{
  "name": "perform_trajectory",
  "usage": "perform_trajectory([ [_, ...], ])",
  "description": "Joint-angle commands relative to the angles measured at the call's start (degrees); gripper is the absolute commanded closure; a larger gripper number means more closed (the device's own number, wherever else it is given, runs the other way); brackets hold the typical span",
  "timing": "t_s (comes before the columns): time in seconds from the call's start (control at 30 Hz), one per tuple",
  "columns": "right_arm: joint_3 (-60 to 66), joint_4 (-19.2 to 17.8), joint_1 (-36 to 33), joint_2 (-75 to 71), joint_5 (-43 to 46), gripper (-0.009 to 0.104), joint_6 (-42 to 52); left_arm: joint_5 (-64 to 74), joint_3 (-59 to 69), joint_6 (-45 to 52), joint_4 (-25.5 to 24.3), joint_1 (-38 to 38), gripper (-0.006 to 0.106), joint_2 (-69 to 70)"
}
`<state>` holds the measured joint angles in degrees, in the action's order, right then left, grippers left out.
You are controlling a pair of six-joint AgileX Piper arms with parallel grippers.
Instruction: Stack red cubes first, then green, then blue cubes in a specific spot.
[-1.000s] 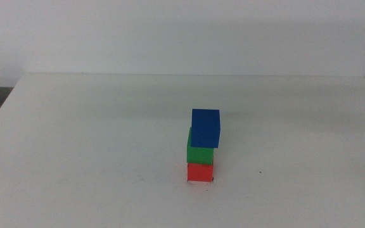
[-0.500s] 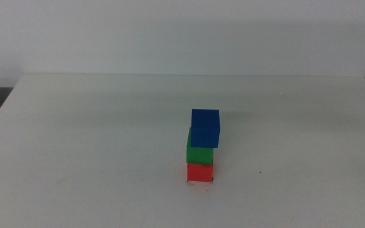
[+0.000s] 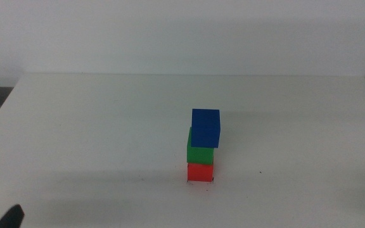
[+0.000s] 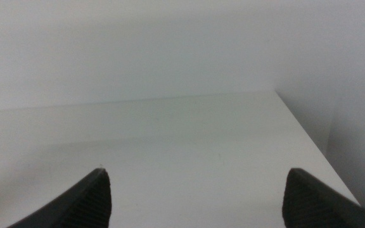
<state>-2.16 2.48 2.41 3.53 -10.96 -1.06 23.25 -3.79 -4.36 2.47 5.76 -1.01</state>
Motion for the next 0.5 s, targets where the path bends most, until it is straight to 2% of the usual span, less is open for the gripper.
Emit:
perform_trajectory([
  [0.0, 2.16, -0.81, 0.50, -3.53, 1.06, 0.003, 0.49, -2.44, 2.78, -0.17, 0.97, -0.09, 0.007, 1.01],
  [0.47, 2.16, -0.85, 0.50, -3.53, 0.31, 0.003, 0.49, -5.93, 3.79, -0.05, 0.54, -0.09, 0.007, 1.01],
])
